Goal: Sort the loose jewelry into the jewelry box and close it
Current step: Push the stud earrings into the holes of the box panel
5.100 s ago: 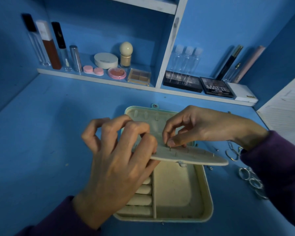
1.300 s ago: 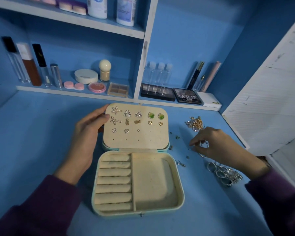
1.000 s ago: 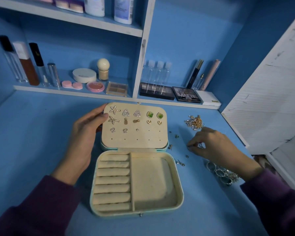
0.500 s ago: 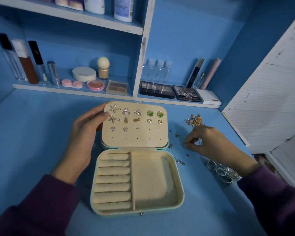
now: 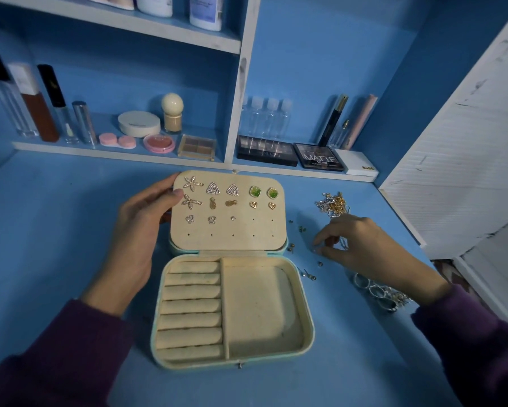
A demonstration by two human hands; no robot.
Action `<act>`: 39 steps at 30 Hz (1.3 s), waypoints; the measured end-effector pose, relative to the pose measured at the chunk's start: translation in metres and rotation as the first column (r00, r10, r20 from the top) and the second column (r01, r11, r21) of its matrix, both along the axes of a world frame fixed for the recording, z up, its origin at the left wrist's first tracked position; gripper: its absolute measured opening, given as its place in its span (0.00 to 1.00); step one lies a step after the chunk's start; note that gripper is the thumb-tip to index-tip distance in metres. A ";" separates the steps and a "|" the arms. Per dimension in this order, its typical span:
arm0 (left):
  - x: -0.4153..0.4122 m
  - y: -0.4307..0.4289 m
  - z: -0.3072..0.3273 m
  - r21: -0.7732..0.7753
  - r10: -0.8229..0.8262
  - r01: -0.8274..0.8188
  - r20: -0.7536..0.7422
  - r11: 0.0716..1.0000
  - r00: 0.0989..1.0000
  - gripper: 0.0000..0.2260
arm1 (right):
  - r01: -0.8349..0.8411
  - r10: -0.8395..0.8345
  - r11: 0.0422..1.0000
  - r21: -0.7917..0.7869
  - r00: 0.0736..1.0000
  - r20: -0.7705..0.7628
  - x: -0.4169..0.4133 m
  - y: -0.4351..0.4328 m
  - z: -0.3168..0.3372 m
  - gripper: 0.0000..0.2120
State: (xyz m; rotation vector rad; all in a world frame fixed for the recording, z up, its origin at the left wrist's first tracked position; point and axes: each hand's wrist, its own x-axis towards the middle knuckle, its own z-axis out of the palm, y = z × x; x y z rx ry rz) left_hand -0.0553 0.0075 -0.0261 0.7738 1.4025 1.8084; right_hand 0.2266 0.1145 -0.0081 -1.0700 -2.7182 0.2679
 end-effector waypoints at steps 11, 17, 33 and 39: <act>0.000 0.000 0.000 0.016 -0.011 0.011 -0.023 1.000 1.000 0.13 | -0.116 0.109 0.992 0.045 0.985 0.134 -0.002 -0.026 0.000 0.13; 0.000 0.001 -0.001 0.026 -0.013 0.013 -0.011 1.000 1.000 0.14 | -0.123 0.113 0.990 0.066 0.984 0.139 -0.005 -0.028 -0.003 0.08; -0.001 0.002 -0.003 0.030 -0.005 0.005 -0.011 1.000 1.000 0.13 | -0.033 0.043 0.999 0.039 0.958 -0.282 -0.035 -0.017 0.016 0.02; 0.000 0.002 -0.004 0.065 0.026 -0.024 -0.032 0.998 0.999 0.13 | -0.077 0.097 0.994 0.080 0.952 -0.290 -0.064 -0.018 0.011 0.06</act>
